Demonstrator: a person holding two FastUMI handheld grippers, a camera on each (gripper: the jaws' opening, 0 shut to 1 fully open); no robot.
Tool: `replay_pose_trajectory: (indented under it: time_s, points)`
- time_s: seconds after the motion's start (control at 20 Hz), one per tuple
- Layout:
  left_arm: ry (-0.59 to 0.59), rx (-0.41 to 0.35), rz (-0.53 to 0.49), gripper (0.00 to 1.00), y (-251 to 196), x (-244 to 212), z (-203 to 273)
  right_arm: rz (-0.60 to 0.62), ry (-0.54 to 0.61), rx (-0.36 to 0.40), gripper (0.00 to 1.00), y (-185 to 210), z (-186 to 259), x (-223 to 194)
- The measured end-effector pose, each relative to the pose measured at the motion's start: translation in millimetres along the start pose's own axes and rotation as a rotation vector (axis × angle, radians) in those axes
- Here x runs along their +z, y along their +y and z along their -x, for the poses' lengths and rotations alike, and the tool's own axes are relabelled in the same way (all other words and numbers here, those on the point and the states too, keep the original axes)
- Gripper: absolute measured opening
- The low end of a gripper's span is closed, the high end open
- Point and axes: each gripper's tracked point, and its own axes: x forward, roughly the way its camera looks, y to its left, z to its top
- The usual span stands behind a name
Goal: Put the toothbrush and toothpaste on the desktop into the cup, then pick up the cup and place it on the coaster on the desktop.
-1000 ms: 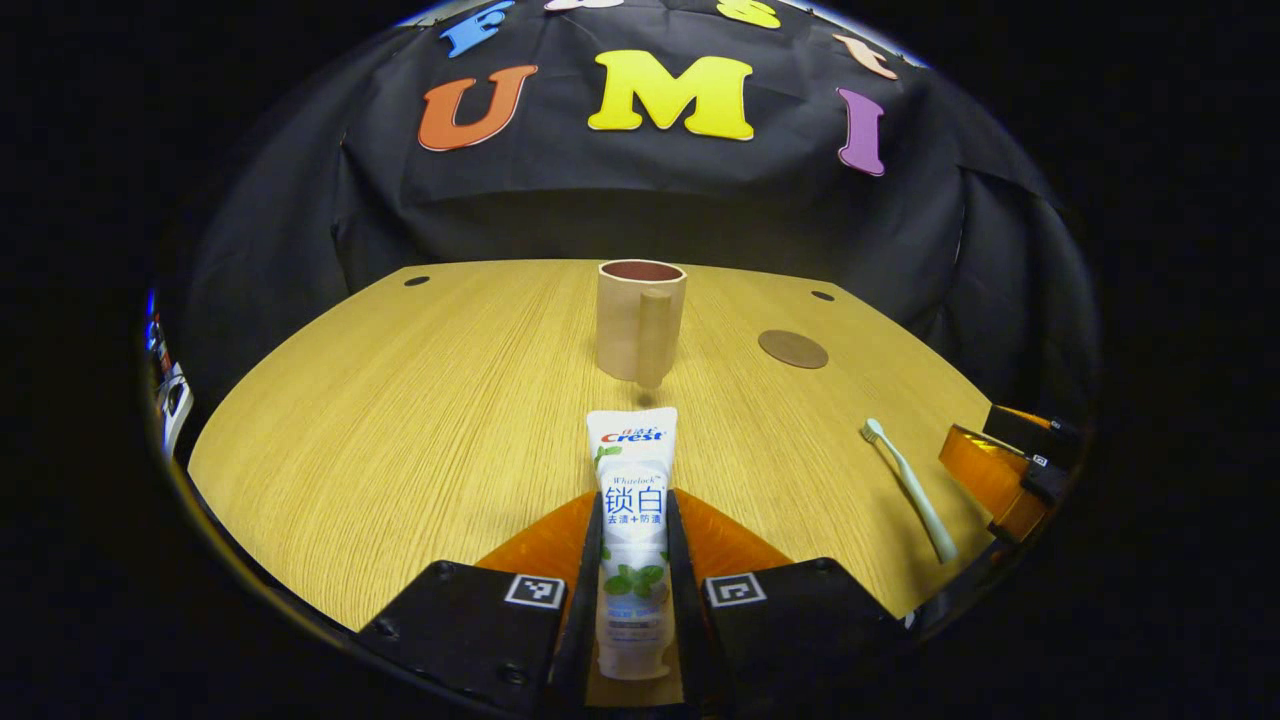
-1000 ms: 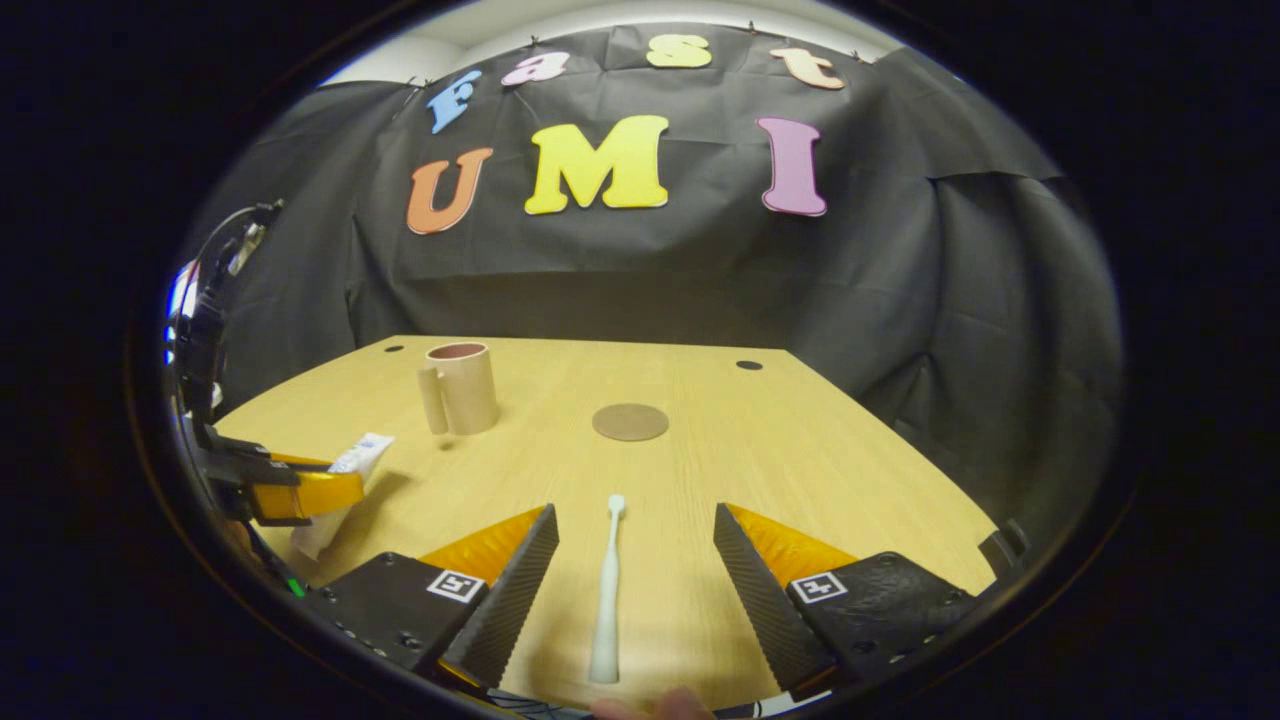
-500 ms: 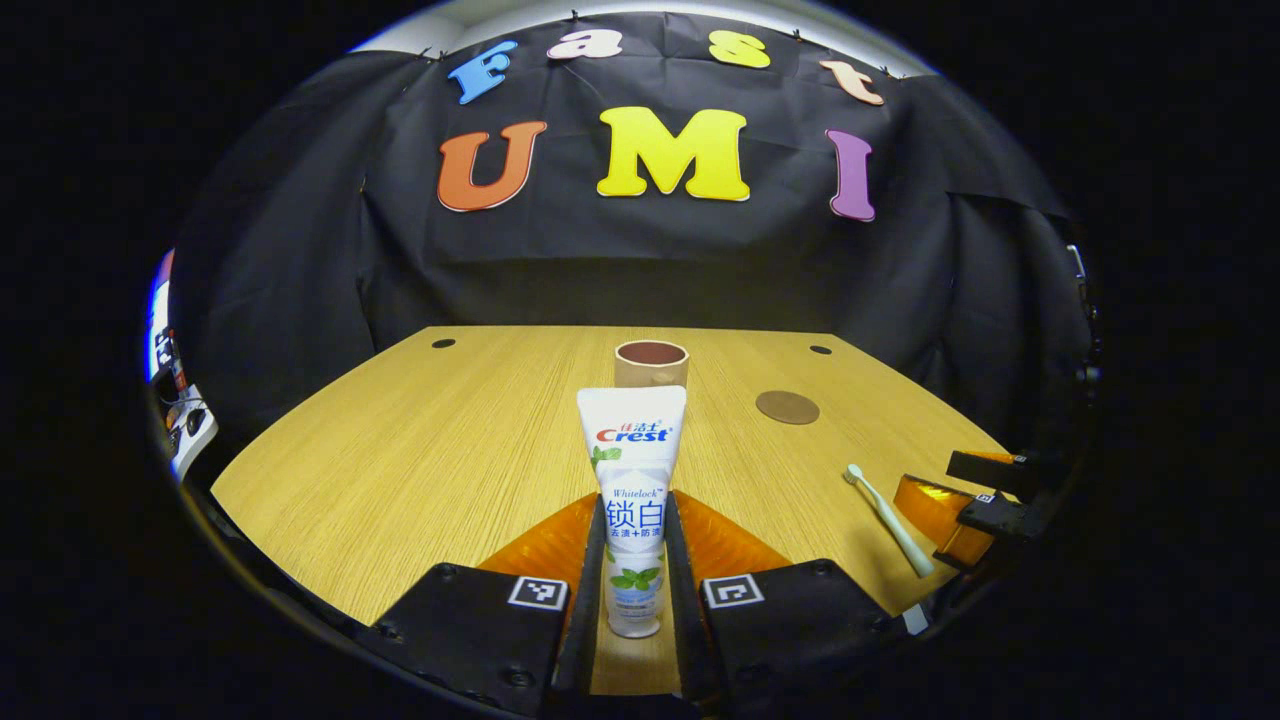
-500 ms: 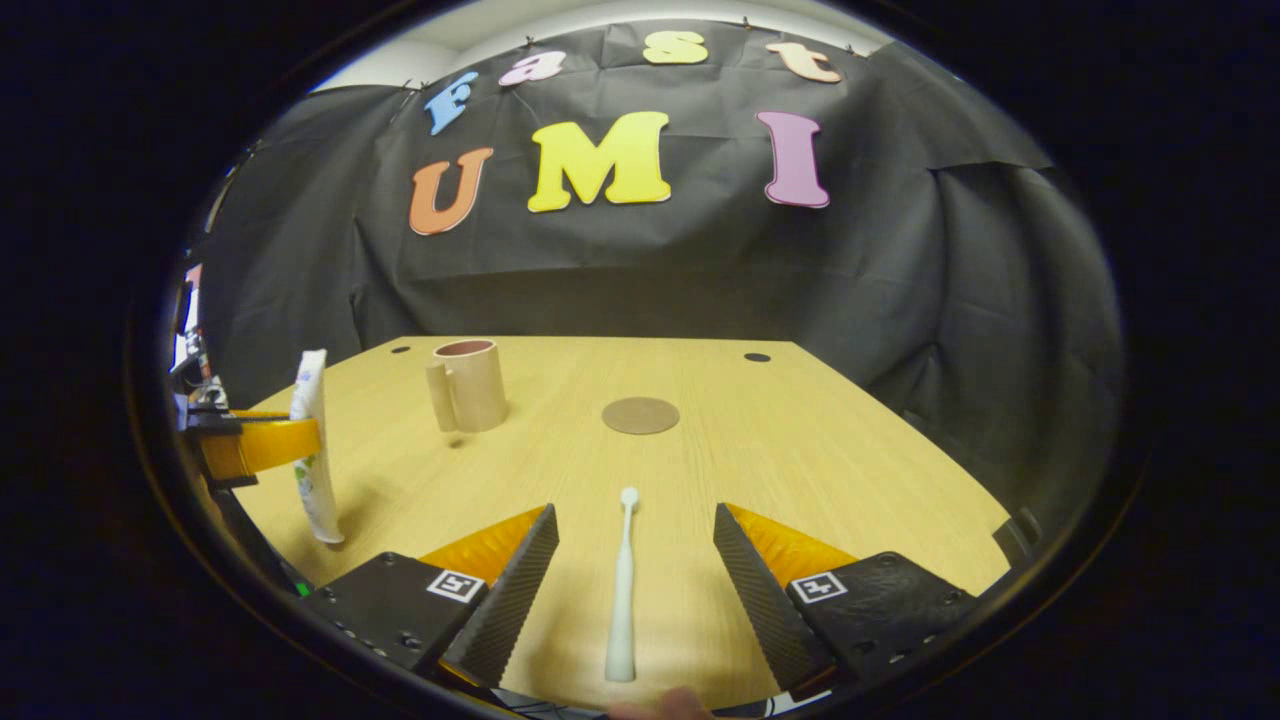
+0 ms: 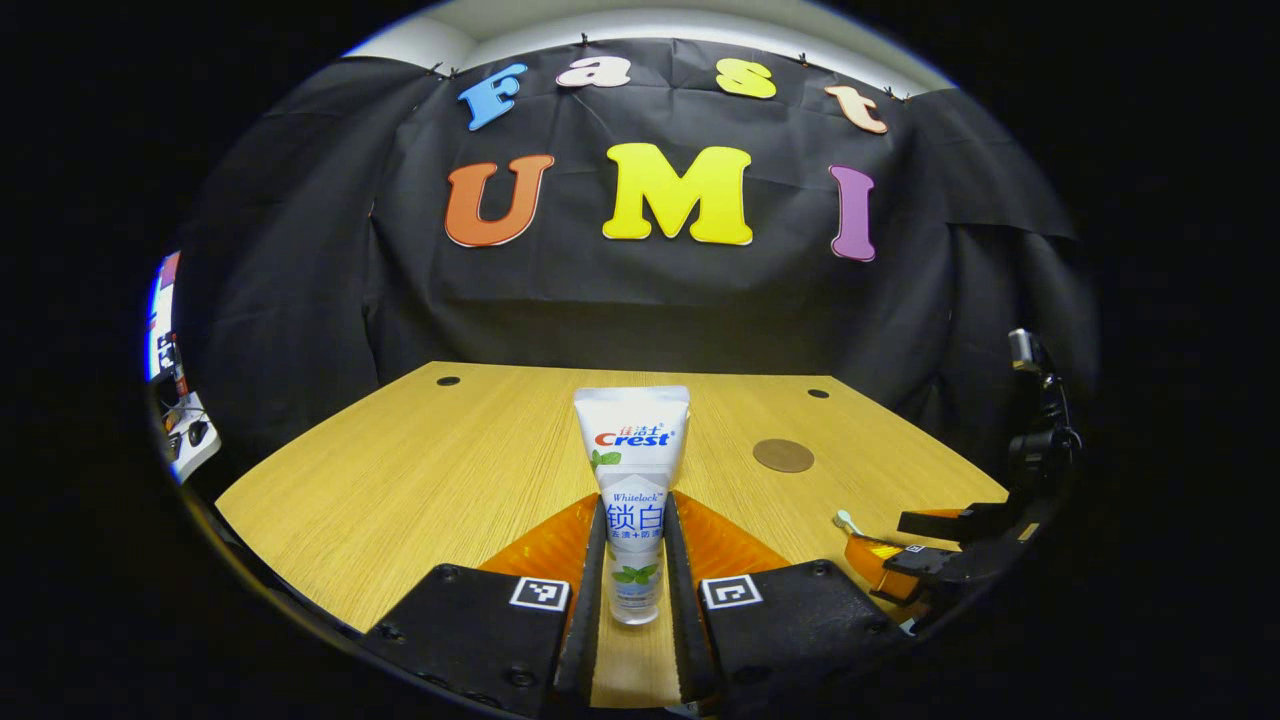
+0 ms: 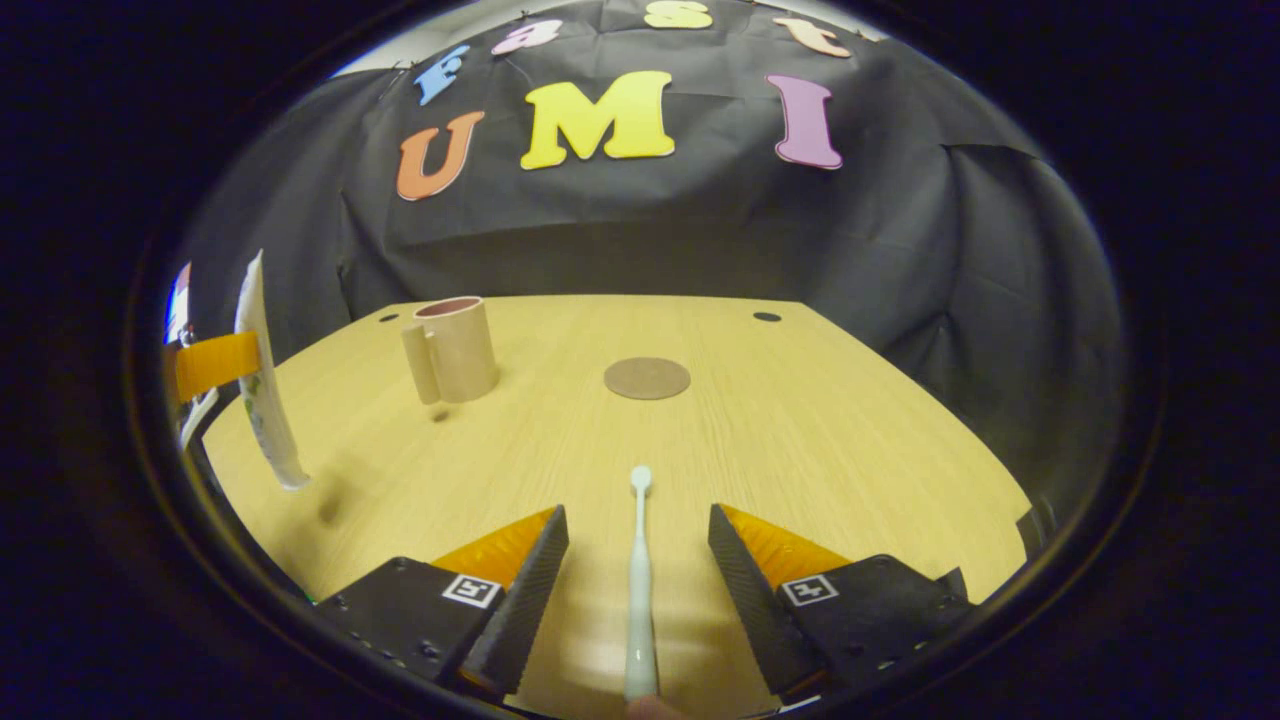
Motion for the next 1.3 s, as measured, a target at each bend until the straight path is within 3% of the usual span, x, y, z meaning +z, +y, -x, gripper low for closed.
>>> replay_pose_trajectory:
  time_s: [0.15, 0.35, 0.5, 0.55, 0.65, 0.7, 0.9, 1.3]
  points:
    - [-0.016, 0.007, 0.009, 0.34, 5, 8, -1, -0.014, 0.060, 0.015, 0.65, 5, -13, -8]
    - [-0.034, 0.020, 0.011, 0.34, 12, 15, -1, -0.024, 0.094, 0.031, 0.46, 10, -18, -12]
    - [-0.037, 0.021, 0.033, 0.34, 13, 19, -3, -0.087, 0.115, 0.064, 0.20, 9, -22, -8]
    - [-0.038, 0.019, 0.037, 0.34, 12, 21, -5, -0.100, 0.120, 0.072, 0.07, 8, -23, -7]
    - [-0.045, 0.018, 0.039, 0.34, 13, 27, -7, -0.110, 0.119, 0.078, 0.09, 7, -25, -7]
    - [-0.046, 0.015, 0.037, 0.34, 10, 28, -9, -0.119, 0.122, 0.083, 0.00, 5, -22, -6]
    - [-0.053, -0.007, 0.029, 0.34, 1, 32, -13, -0.197, 0.116, 0.126, 0.00, 6, -18, 2]
    - [-0.068, -0.019, 0.030, 0.34, -6, 43, -29, -0.239, 0.006, 0.186, 0.00, 8, 9, 36]
